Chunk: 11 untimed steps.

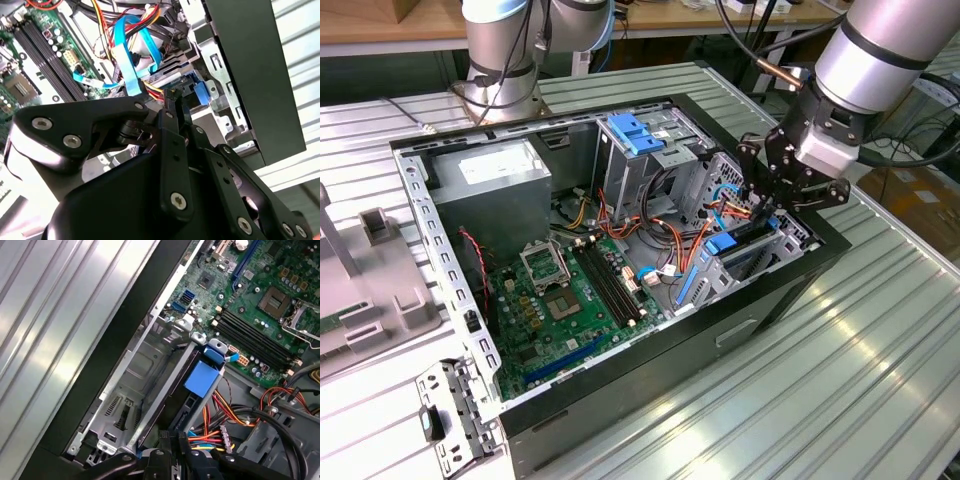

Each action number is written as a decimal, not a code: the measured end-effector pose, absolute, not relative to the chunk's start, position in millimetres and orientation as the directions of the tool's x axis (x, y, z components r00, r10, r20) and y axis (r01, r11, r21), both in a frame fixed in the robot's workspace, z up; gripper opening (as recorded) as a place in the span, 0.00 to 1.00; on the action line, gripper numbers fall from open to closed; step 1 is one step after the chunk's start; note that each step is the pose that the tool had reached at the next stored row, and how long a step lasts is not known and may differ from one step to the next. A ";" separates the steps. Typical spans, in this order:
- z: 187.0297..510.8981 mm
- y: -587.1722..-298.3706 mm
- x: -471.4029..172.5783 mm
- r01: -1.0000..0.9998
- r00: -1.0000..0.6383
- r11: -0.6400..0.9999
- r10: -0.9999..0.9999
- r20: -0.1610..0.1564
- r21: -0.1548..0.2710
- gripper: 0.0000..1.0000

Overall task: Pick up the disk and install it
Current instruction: 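Insert the first disk wire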

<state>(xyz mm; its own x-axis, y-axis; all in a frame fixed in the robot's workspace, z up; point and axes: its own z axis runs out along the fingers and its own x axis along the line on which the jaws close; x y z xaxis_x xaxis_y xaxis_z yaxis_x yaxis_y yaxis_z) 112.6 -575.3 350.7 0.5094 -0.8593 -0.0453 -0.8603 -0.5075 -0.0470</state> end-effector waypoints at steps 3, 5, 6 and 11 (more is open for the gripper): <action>350.7 -575.3 112.6 -0.892 0.452 -0.450 -0.891 -0.046 -0.047 0.17; 350.7 -575.3 112.6 -0.910 0.414 -0.412 -0.909 -0.046 -0.047 0.17; 350.7 -575.3 112.6 -0.915 0.403 -0.401 -0.914 -0.046 -0.047 0.17; 350.7 -575.3 112.6 -0.942 0.335 -0.333 -0.941 -0.046 -0.048 0.17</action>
<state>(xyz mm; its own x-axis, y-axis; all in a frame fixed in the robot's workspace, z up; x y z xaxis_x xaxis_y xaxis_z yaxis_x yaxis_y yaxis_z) 112.6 -575.3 350.7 0.3353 -0.9410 -0.0463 -0.9417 -0.3332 -0.0475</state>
